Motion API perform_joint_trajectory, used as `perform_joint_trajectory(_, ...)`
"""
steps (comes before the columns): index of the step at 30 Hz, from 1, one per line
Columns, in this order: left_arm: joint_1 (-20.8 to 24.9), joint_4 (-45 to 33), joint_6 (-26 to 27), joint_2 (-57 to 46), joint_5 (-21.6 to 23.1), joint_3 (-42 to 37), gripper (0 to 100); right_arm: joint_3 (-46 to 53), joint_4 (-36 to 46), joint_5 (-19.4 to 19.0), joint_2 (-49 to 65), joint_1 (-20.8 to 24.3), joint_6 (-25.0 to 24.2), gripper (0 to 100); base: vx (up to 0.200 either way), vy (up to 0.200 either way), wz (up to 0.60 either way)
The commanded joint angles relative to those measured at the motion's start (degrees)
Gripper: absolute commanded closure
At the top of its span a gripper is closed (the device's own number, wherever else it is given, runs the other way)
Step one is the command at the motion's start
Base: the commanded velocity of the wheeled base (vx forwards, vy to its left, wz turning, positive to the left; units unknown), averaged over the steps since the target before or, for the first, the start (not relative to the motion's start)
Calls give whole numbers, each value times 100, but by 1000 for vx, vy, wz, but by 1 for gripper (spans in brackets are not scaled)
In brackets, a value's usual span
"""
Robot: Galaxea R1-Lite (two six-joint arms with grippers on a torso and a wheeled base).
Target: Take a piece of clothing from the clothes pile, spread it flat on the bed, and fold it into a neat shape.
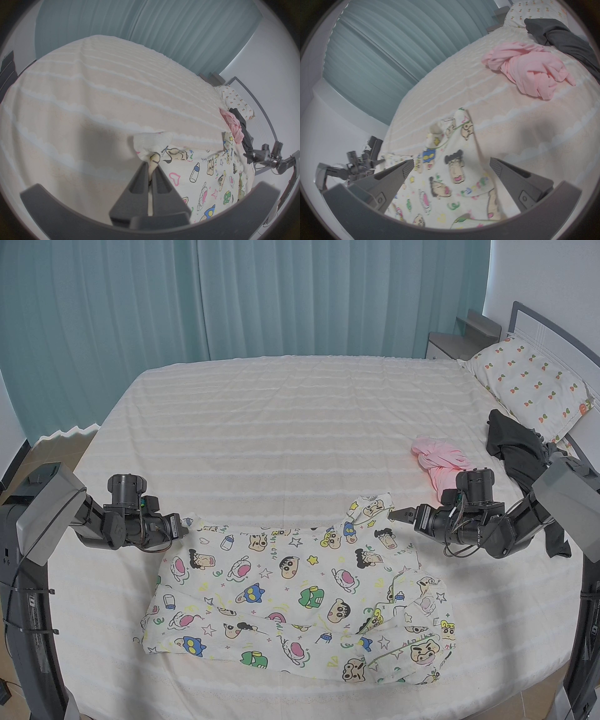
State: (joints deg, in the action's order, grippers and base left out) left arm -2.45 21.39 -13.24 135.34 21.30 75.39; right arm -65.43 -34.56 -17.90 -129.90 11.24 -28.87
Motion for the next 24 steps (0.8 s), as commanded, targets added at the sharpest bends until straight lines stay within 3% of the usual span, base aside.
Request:
perform_joint_trajectory(1,-89,5,-56,-377,-20,-112,100,-506,248,190,-580,-52,145,0,0,0,0)
perform_joint_trajectory(4,-80,5,-56,-438,-20,-182,100,-1007,705,199,-791,36,153,0,0,0,0)
perform_joint_trajectory(22,-63,23,-65,-421,-29,-340,100,-2457,1514,172,-1635,265,162,0,0,0,0)
perform_joint_trajectory(23,-63,14,-65,-430,-29,-340,100,-2466,1558,164,-1635,265,153,100,0,0,0)
perform_joint_trajectory(24,-63,14,-65,-438,-29,-340,100,-2475,1575,164,-1635,265,145,100,0,0,0)
